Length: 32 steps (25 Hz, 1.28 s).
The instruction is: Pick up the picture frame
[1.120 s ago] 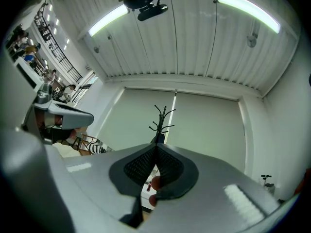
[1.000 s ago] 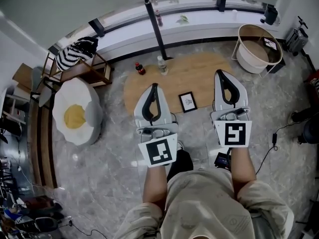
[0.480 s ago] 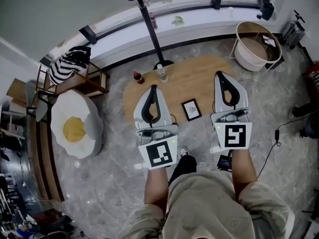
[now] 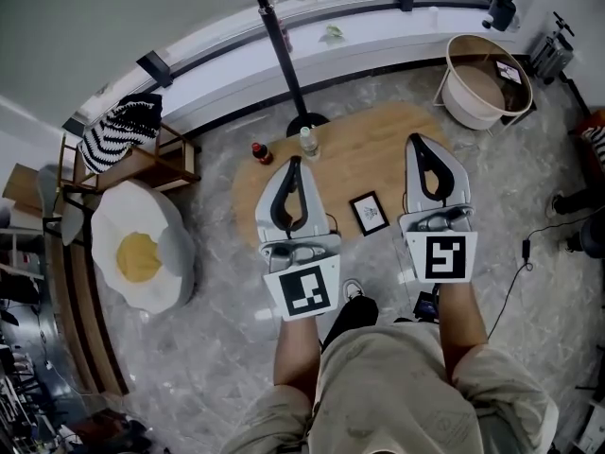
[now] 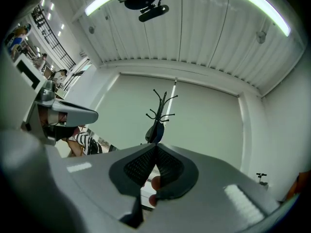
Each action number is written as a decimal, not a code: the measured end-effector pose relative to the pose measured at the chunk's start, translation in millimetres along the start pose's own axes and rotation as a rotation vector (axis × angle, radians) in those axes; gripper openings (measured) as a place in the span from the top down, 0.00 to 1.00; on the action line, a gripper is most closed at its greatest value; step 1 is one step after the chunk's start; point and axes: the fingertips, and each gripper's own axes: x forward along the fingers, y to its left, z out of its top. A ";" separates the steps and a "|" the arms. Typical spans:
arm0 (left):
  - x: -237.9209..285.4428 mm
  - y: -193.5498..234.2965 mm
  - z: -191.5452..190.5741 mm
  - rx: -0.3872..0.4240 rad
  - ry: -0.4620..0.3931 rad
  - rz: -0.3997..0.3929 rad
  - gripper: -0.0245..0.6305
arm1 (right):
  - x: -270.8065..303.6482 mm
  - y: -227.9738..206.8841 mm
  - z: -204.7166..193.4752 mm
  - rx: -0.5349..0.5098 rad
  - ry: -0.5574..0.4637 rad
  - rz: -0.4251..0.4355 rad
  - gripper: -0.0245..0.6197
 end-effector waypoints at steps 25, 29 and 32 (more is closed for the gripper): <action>76.2 -23.4 -7.0 -0.018 -0.024 -0.038 0.96 | 44.4 -64.6 -11.6 0.012 -0.036 -0.073 0.96; 106.8 -37.9 -8.4 -0.007 -0.031 -0.039 0.96 | 62.5 -89.7 -22.2 0.025 -0.036 -0.073 0.96; 129.6 -44.4 -12.2 0.000 -0.025 -0.026 0.96 | 78.5 -105.3 -31.7 0.027 -0.031 -0.066 0.96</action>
